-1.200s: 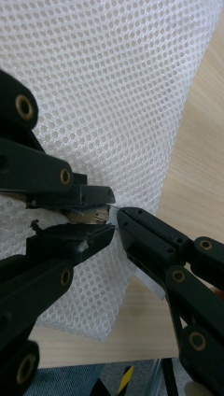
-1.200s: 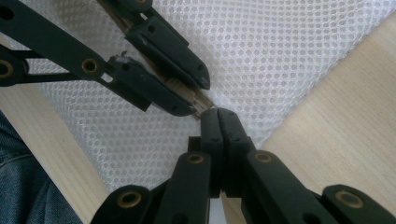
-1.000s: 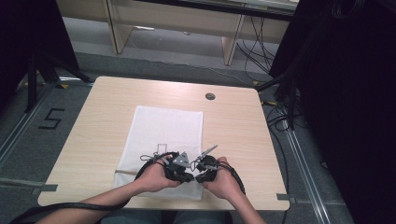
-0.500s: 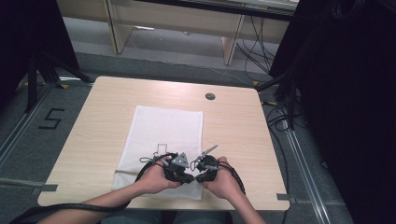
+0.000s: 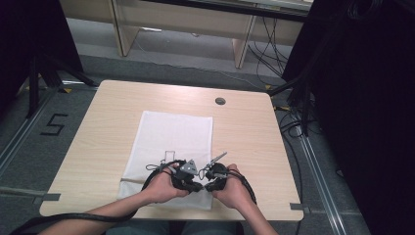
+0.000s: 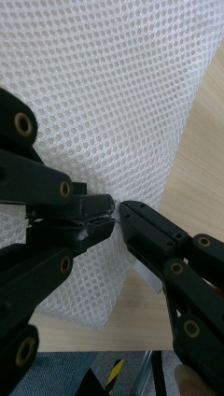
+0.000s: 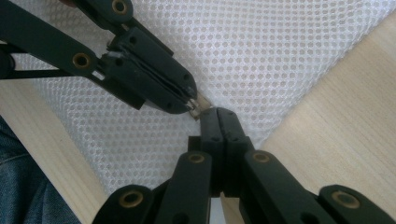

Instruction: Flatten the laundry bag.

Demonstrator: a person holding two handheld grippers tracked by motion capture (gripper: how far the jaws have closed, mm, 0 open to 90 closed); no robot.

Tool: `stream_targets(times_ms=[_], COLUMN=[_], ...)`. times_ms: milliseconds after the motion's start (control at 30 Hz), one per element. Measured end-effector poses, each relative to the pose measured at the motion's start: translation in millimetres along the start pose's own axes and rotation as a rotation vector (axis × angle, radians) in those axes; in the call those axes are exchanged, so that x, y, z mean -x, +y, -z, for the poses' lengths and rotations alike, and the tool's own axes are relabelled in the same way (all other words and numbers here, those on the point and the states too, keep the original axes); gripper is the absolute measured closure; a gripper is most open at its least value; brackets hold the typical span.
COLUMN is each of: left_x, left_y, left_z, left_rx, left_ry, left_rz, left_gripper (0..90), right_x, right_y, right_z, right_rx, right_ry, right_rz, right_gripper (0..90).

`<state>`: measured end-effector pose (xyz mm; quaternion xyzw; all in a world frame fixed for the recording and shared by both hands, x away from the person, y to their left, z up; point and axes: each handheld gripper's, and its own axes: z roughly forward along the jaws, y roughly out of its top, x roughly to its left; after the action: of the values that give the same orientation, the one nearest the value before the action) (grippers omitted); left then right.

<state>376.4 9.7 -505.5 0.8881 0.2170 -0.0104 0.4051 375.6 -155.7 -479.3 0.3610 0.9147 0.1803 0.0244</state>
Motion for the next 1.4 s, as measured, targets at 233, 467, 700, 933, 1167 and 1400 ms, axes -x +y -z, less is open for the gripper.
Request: stream_targets(times_ms=[233, 467, 700, 933, 1167, 1400], left_x=[-1.3, -1.4, -2.6, -2.6, -2.9, -4.0], left_y=[0.8, -2.0, -3.9, -3.6, -3.6, -4.2], left_z=[3.8, 4.6, 7.0, 7.9, 9.4, 10.6], left_rx=[-0.020, -0.009, 0.001, -0.002, -0.001, -0.004], left_ry=[-0.004, 0.001, -0.007, -0.006, -0.004, -0.009], left_rz=[-0.037, -0.055, -0.042, -0.045, -0.050, -0.058], left_gripper=[87.2, 87.2, 87.2, 87.2, 87.1, 87.1], right_x=[1.6, 1.8, 3.4, 1.3, 3.2, 5.3], right_y=[-0.5, -1.4, -1.3, -1.4, -1.2, -1.0], right_z=[-0.4, 0.0, -0.3, -0.1, -0.2, -0.7], right_rx=[0.006, 0.008, 0.011, 0.005, 0.011, 0.013], right_ry=[0.007, 0.014, 0.019, 0.019, 0.019, 0.029], right_rz=[-0.008, -0.023, -0.019, -0.033, -0.022, -0.026], right_gripper=[90.0, 90.0, 90.0, 90.0, 90.0, 90.0])
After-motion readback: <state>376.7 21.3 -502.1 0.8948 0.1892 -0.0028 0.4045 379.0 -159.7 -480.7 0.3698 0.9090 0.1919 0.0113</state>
